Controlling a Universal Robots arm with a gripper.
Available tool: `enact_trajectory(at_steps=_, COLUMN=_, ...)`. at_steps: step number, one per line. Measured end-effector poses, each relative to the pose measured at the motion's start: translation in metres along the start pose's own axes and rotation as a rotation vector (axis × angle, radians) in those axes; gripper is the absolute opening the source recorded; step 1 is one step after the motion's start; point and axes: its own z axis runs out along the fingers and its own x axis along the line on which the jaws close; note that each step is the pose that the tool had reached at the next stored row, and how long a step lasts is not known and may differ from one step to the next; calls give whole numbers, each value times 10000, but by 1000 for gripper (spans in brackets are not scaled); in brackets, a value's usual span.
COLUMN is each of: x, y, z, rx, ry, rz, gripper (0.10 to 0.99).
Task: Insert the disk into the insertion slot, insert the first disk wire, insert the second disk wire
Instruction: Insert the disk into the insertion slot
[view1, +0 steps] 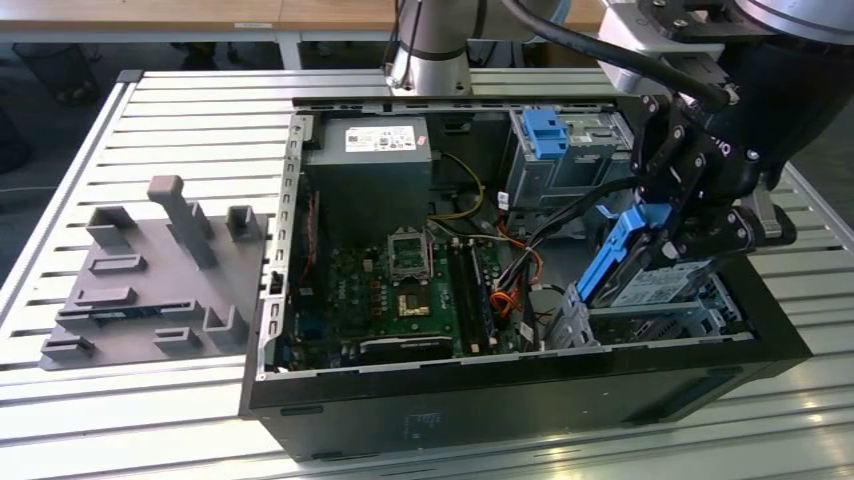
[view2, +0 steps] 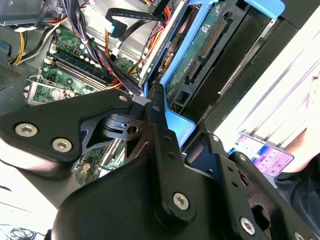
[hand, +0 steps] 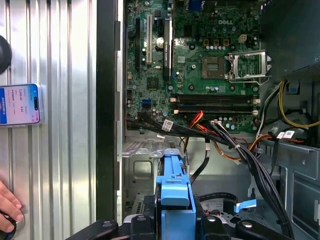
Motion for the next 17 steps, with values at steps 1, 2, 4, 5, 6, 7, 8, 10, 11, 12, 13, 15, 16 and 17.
enact_trajectory(at_steps=1, x=0, y=0, z=3, rx=0, ry=0, rz=0, gripper=365)
enact_trajectory(at_steps=2, x=0, y=0, z=6, rx=0, ry=1, rz=0, gripper=365)
enact_trajectory(at_steps=4, x=0, y=0, z=13, rx=0, ry=0, rz=0, gripper=365)
enact_trajectory(at_steps=5, x=0, y=1, z=18, rx=0, ry=0, rz=0, gripper=365)
enact_trajectory(at_steps=6, x=0, y=1, z=23, rx=0, ry=0, rz=0, gripper=365)
enact_trajectory(at_steps=7, x=0, y=1, z=28, rx=0, ry=-1, rz=-1, gripper=365)
enact_trajectory(at_steps=8, x=0, y=1, z=34, rx=0, ry=0, rz=0, gripper=365)
enact_trajectory(at_steps=10, x=0, y=1, z=47, rx=-1, ry=0, rz=0, gripper=365)
enact_trajectory(at_steps=11, x=0, y=2, z=53, rx=-1, ry=-1, rz=0, gripper=365)
enact_trajectory(at_steps=12, x=0, y=2, z=59, rx=-1, ry=-1, rz=0, gripper=365)
enact_trajectory(at_steps=13, x=0, y=2, z=63, rx=-1, ry=0, rz=0, gripper=365)
enact_trajectory(at_steps=15, x=0, y=2, z=76, rx=-1, ry=0, rz=0, gripper=365)
enact_trajectory(at_steps=16, x=1, y=2, z=84, rx=-1, ry=-2, rz=0, gripper=365)
enact_trajectory(at_steps=17, x=2, y=3, z=92, rx=-1, ry=-4, rz=0, gripper=365)
